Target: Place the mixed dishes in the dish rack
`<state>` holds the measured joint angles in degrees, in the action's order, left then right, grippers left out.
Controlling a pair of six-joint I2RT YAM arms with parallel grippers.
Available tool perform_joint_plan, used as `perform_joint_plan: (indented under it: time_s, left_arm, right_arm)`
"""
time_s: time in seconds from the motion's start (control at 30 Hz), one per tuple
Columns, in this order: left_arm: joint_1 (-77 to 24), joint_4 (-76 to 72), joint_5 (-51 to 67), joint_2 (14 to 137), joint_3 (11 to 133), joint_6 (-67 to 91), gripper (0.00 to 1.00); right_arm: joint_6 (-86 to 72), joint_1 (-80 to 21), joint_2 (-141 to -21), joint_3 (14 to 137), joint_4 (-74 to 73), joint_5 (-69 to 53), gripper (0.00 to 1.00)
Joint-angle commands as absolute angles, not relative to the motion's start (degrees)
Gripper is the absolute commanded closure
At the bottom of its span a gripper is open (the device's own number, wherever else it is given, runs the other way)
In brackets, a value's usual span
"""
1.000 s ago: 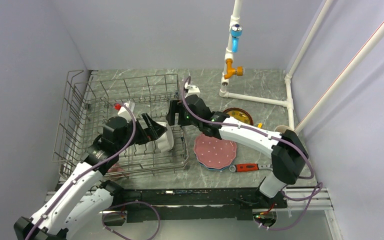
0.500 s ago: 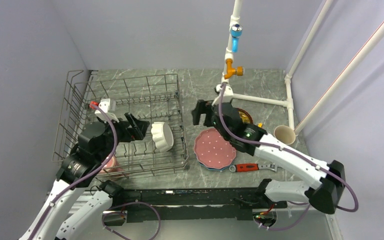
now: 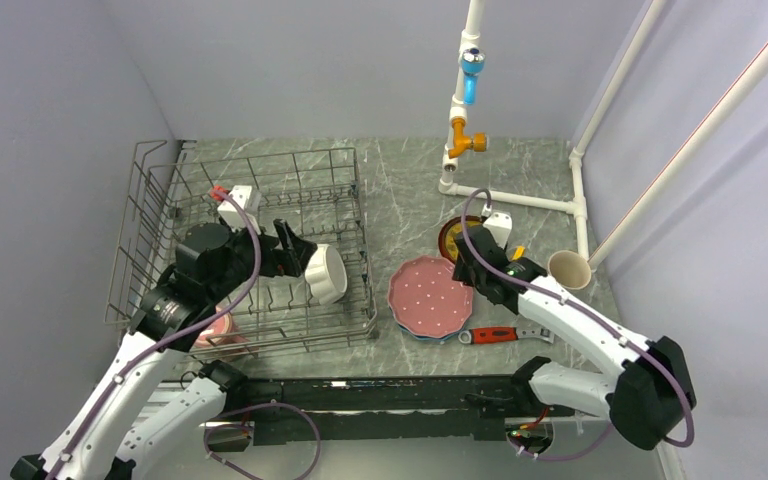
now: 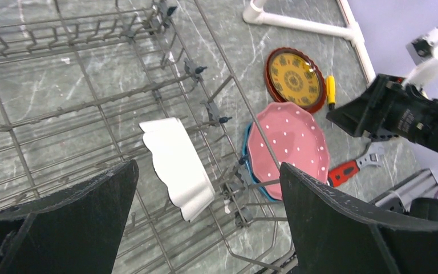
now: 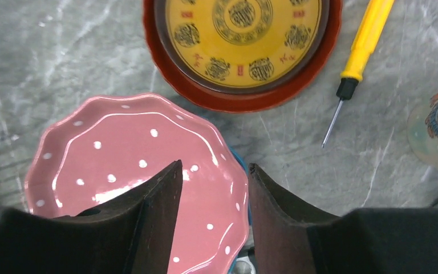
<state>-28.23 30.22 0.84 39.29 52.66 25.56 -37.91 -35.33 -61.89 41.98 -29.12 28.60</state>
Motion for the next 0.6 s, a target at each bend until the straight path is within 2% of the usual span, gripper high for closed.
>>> perform_joint_plan:
  time_s: [0.0,0.23,0.57]
  left_arm:
    - [-28.4,27.3,7.3,39.2,55.3,23.7,0.0]
    - [-28.4,26.6,11.8,37.2,54.7,23.0,0.01]
    - [-28.5,21.9,29.3,43.1,55.1,22.1,0.01]
  right_arm:
    - [-39.9,-33.2,-66.7,44.9,-34.1,24.2,0.54]
    - [-38.8,-28.6,-70.3,42.7,-32.8,17.3,0.6]
    - [-37.8,-25.5,-72.7,37.7,-26.7,13.2,0.67]
